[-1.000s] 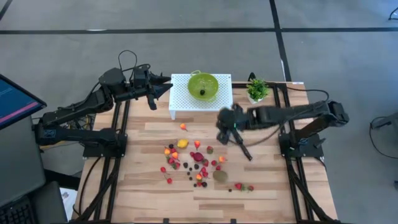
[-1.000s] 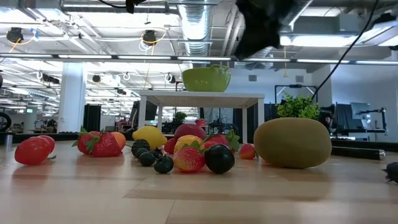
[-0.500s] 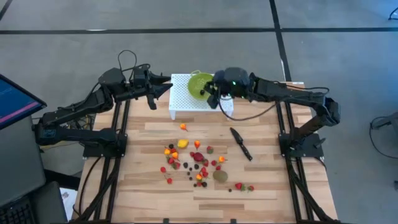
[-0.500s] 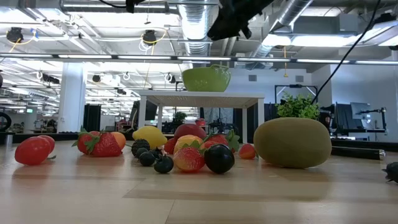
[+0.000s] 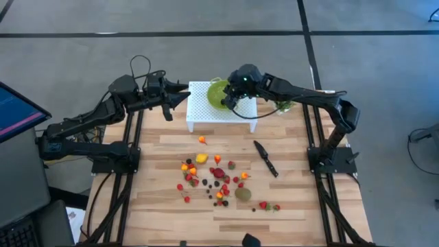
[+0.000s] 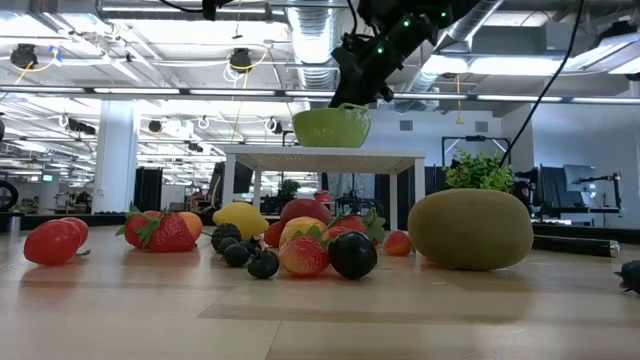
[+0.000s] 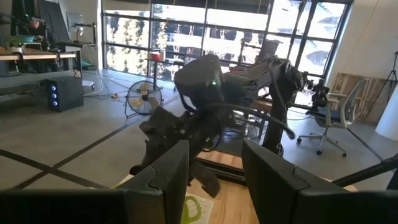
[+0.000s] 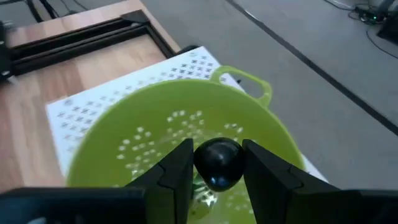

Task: Pick & Place Fruit
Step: Put the black cherry into the green strainer bowl, then put the brown kiwi into the green strainer bowl

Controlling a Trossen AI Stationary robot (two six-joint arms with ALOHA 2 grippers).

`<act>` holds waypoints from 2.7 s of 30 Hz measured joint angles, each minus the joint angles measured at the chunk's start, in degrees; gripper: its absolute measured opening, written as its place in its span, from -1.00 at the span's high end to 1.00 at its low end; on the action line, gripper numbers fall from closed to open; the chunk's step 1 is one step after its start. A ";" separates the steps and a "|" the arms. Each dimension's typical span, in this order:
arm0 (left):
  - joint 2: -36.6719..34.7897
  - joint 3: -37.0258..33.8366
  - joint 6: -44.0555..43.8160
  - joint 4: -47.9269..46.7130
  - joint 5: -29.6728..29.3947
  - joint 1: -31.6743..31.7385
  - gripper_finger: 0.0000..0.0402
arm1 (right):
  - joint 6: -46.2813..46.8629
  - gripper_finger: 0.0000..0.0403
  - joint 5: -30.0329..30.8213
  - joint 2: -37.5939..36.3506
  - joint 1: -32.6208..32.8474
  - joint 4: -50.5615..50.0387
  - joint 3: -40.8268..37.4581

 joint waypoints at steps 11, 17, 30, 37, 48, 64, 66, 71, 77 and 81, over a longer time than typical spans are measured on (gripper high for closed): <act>0.00 0.00 0.00 0.02 -0.01 0.02 0.29 | 0.10 0.41 -1.15 0.18 -0.83 -4.62 -0.02; 0.01 0.00 0.00 -0.01 0.00 0.01 0.29 | 0.54 0.41 -1.13 1.04 -0.83 -4.56 -0.07; 0.00 -0.01 0.00 0.08 -0.02 0.02 0.29 | 0.02 0.18 -0.85 1.04 -1.29 -3.08 -0.02; 0.00 0.00 0.00 0.22 -0.01 0.00 0.29 | -1.83 0.03 -0.98 -0.68 -0.55 -5.23 2.19; 0.00 0.00 0.00 0.50 0.01 0.01 0.29 | -3.51 0.17 -1.15 -4.33 7.80 -25.43 13.04; 0.00 0.00 0.00 1.36 -0.01 0.02 0.29 | 18.54 0.36 -1.18 -4.71 33.04 -52.54 13.69; 0.00 0.00 0.00 1.46 -0.01 0.02 0.29 | 21.03 0.38 -1.17 -4.71 36.58 -52.61 13.70; 0.00 0.00 0.00 1.48 -0.01 0.01 0.29 | 25.49 0.40 2.35 -4.61 43.42 -50.20 13.70; 0.00 0.00 0.00 1.49 0.01 0.01 0.29 | 26.46 0.37 5.11 -2.20 47.92 -43.71 13.87; 0.01 0.00 0.00 1.55 -0.02 0.02 0.29 | 27.33 0.30 5.09 1.13 49.49 -44.22 13.54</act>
